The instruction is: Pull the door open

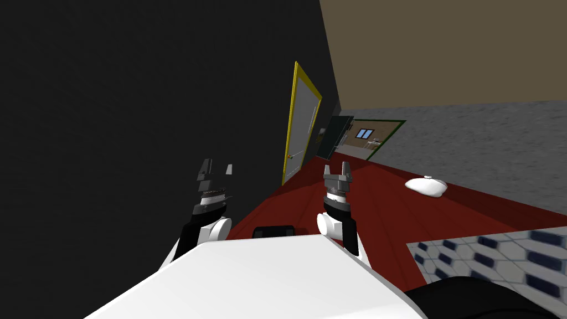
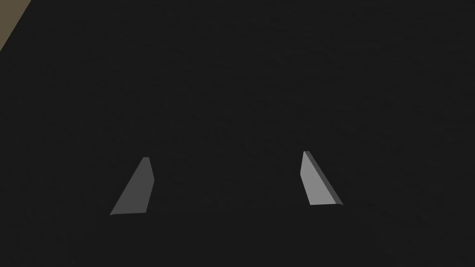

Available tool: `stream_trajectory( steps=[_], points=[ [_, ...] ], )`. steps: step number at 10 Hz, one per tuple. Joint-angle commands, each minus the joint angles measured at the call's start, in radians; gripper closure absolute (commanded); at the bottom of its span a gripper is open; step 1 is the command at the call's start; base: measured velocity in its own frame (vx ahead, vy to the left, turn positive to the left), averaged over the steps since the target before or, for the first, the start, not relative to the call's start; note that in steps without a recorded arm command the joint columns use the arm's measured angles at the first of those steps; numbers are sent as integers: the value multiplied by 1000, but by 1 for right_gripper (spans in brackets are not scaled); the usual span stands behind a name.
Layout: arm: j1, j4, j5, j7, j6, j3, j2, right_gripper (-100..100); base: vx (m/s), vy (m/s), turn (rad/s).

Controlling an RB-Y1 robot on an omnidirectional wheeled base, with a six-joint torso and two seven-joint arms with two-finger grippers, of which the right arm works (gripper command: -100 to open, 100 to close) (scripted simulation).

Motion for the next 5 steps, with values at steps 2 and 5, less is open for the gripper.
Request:
stream_trajectory(
  steps=[2,5],
  points=[
    [-19,52,14,35,-15,3,-16,-100,59,-30,46],
    [-41,110,29,74,-31,6,-31,-100,90,-50,43]
  ],
)
